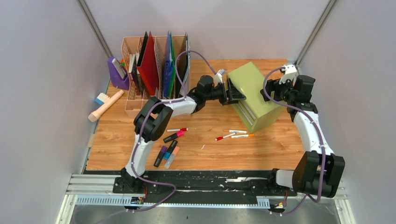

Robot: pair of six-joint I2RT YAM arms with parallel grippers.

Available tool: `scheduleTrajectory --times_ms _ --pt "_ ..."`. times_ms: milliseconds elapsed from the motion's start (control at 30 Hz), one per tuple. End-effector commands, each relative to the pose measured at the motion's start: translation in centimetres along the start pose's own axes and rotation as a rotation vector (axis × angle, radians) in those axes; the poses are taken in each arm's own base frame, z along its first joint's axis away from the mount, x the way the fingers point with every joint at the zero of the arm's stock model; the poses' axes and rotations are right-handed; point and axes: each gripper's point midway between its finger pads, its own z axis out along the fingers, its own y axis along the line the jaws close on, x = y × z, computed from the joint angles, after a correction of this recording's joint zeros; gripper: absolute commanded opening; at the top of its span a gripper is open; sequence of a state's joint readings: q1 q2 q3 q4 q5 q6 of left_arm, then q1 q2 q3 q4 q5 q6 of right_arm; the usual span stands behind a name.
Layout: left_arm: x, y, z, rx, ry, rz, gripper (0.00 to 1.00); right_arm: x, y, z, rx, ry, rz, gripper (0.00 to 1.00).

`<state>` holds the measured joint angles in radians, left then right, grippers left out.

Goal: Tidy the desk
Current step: Open the drawer in the storage box.

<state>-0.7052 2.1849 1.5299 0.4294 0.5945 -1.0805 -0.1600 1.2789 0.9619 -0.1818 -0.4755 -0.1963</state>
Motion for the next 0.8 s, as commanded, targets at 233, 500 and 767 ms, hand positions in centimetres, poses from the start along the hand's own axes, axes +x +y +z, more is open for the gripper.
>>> scheduleTrajectory --times_ms 233,500,767 --pt "-2.6 -0.9 1.0 0.316 -0.228 0.033 0.77 6.3 1.4 -0.1 -0.043 0.199 0.069 0.76" --pt "-3.4 -3.3 -0.3 0.483 -0.305 0.017 0.66 6.9 1.6 0.2 -0.048 0.216 0.073 0.76" --pt "-4.2 -6.3 -1.7 0.579 -0.321 -0.113 0.46 7.2 1.7 0.5 -0.046 0.222 0.069 0.75"
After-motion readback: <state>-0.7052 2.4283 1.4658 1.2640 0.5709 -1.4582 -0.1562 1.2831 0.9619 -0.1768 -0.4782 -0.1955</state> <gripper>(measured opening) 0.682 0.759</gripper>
